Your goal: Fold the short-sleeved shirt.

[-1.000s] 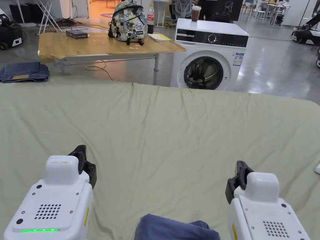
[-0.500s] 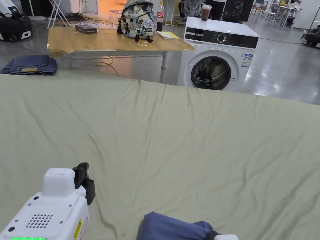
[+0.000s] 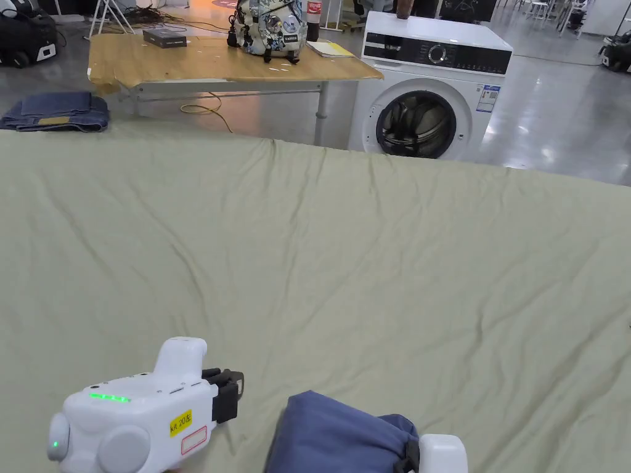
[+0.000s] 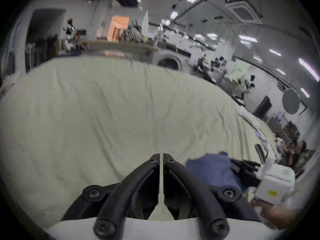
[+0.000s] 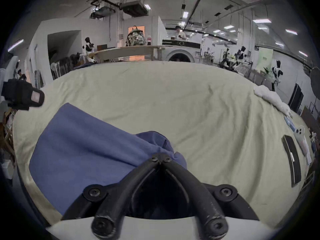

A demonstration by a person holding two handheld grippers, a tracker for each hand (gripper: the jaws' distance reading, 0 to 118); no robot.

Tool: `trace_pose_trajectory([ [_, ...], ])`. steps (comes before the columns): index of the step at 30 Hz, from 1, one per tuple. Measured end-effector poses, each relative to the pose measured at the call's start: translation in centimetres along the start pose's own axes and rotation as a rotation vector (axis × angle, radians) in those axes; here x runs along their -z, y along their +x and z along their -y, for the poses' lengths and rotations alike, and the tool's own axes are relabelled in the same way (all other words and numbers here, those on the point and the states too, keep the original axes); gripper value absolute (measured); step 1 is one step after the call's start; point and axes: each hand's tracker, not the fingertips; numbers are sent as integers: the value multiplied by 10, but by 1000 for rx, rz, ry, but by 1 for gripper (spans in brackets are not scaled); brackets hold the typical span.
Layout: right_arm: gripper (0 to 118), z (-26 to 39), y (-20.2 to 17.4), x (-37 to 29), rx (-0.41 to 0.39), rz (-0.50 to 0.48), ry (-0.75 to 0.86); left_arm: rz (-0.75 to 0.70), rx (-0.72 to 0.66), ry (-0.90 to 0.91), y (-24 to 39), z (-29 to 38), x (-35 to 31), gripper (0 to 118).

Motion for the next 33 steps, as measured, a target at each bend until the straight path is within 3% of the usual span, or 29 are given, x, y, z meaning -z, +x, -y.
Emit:
trace_pose_trajectory([
  [1,0,0,1,0,4,-2,-2,37,-12,-45,-4,-1,5,14],
  [2,0,0,2,1,10,-5,-3,71,-44,-92,-9,-4,11,33],
  [3,0,0,2,0,15,-8,-4,86,-74,-120,-13,-5,15,65],
  [4,0,0,3,0,18,-11,-5,118,-103,-154,-18,-7,20,82],
  [5,0,-1,4,0,21,-13,-6,167,-138,-191,-26,-8,24,85],
  [9,0,-1,4,1,27,-14,-11,377,-246,-278,-35,-11,33,85],
  [15,0,-1,3,0,27,-11,-15,488,-336,-452,-35,16,81,85],
  [20,0,-2,2,-1,29,-8,-17,665,-446,-367,-31,30,93,85],
  [23,0,-1,1,-1,25,-5,-16,705,-449,-423,-21,41,105,62],
  [24,0,-2,1,-1,24,-4,-16,662,-412,-439,-14,43,108,42],
  [25,0,-2,2,-1,25,-4,-17,626,-385,-429,-14,45,110,28],
  [28,0,-1,3,-1,30,-7,-19,656,-507,-410,-22,50,112,16],
  [33,0,-1,0,-2,14,-2,-16,677,-477,-387,-20,48,100,13],
])
